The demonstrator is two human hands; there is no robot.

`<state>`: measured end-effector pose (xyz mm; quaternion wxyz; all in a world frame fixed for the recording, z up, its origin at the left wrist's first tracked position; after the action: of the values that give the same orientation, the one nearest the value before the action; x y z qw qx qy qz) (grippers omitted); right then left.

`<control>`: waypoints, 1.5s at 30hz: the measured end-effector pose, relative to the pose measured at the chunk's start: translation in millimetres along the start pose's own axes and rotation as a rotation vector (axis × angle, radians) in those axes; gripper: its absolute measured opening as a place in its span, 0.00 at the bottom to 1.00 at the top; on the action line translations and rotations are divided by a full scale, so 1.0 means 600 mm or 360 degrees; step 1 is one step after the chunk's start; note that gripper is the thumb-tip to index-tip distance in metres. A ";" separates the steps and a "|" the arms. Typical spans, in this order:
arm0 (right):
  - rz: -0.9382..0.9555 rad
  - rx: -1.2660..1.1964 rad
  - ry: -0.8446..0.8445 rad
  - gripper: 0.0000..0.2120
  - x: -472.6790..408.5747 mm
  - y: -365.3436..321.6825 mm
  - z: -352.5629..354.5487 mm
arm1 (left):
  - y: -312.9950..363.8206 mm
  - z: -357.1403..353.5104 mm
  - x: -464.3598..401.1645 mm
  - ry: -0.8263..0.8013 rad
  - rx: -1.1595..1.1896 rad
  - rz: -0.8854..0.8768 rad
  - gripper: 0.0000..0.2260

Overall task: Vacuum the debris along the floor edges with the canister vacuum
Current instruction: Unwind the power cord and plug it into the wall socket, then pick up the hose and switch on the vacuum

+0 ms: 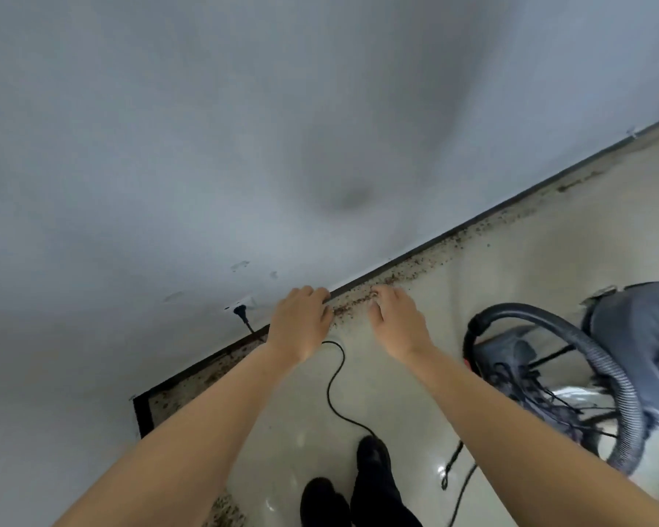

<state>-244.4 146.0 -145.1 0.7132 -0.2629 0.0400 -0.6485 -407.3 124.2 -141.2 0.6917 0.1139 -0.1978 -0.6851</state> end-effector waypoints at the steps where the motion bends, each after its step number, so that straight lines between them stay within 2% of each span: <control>1: -0.0006 0.0050 0.0016 0.18 0.020 0.009 0.025 | 0.022 0.008 0.004 -0.0031 0.0005 -0.0031 0.14; 5: -0.0088 0.0152 0.0049 0.19 0.112 0.065 0.091 | 0.110 0.015 0.023 -0.0193 -0.0005 -0.0202 0.14; 11: -0.0466 0.0202 -0.0108 0.21 0.236 0.208 0.159 | 0.271 -0.002 0.019 -0.0292 0.0000 -0.0516 0.14; 15: -0.0737 0.0136 -0.0052 0.19 0.297 0.330 0.223 | 0.414 -0.035 0.007 -0.0397 -0.0008 -0.0750 0.14; 18: -0.0875 0.0054 0.0036 0.17 0.329 0.431 0.261 | 0.526 -0.085 -0.001 -0.0492 -0.0037 -0.0923 0.13; 23: -0.0984 0.0014 0.0035 0.16 0.348 0.636 0.282 | 0.695 -0.235 -0.018 -0.0750 -0.0015 -0.0991 0.12; 28: -0.0936 0.0060 -0.0096 0.17 0.301 0.833 0.303 | 0.799 -0.406 -0.041 -0.1013 0.0069 -0.0642 0.12; 32: -0.0557 0.0346 -0.0099 0.20 0.208 0.939 0.339 | 0.826 -0.511 -0.066 -0.1111 0.0293 -0.0168 0.08; 35: -0.0139 0.0710 -0.0198 0.26 0.129 0.976 0.342 | 0.804 -0.579 -0.098 -0.0949 0.0608 0.0456 0.08; 37: 0.0161 0.1009 -0.0328 0.28 0.084 0.991 0.319 | 0.786 -0.625 -0.113 -0.0843 0.0934 0.0911 0.14; 38: 0.0284 0.1114 -0.0387 0.28 0.066 0.997 0.307 | 0.782 -0.650 -0.121 -0.0845 0.1087 0.1054 0.18; 40: 0.0468 0.1156 -0.0385 0.28 0.040 1.005 0.296 | 0.780 -0.698 -0.134 -0.0828 0.1327 0.1236 0.26; 42: 0.0639 0.1155 -0.0227 0.27 0.026 1.012 0.297 | 0.779 -0.733 -0.145 -0.0711 0.1498 0.1380 0.28; 45: 0.0661 0.1157 -0.0032 0.26 0.017 1.019 0.305 | 0.775 -0.760 -0.165 -0.0629 0.1595 0.1345 0.27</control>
<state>382.8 207.9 -246.2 0.8755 0.0134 -0.1463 -0.4603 210.2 187.0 -362.0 0.7144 0.2062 -0.6411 -0.1900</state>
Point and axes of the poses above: each hand's wrist, its own x-axis away from the middle knuckle, its own z-axis out of the back of the hand, y = z × x, the point moved 4 cm from there along -x, towards the middle knuckle, and after that the axes turned 2 degrees about x, right-handed, at the moved point
